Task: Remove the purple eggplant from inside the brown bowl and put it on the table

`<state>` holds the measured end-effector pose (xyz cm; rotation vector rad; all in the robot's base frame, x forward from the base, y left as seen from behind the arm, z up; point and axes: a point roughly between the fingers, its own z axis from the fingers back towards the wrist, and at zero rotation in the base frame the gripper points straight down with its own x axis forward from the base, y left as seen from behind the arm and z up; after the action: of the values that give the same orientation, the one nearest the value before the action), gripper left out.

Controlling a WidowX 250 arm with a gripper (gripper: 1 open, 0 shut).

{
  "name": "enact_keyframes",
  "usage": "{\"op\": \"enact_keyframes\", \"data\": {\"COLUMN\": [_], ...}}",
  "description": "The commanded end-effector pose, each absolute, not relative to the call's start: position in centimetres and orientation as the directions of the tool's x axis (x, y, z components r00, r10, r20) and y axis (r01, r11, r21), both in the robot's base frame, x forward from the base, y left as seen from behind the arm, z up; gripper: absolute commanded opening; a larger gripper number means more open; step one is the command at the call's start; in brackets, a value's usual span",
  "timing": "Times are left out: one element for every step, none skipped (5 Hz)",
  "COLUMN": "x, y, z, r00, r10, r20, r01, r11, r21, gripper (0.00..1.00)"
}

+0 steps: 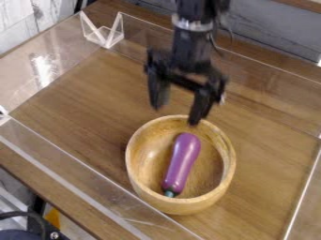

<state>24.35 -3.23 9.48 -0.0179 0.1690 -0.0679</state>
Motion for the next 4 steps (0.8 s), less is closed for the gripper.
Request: {"op": "enact_keyframes", "data": {"x": [23.3,22.7,22.7,22.6], "y": [-5.1,-5.9,-5.8,-5.6], "z": [10.0,8.7,7.2,5.7], "r00": [0.986,0.983,0.982,0.981], "r10": [-0.112,-0.132,-0.138,-0.143], "r20": [-0.120,-0.126,-0.128,-0.133], "r01": [0.110,0.130,0.136,0.140], "r11": [0.994,0.991,0.990,0.990], "r21": [-0.023,-0.023,-0.025,-0.029], "gripper": [1.00,1.00,1.00,1.00]}}
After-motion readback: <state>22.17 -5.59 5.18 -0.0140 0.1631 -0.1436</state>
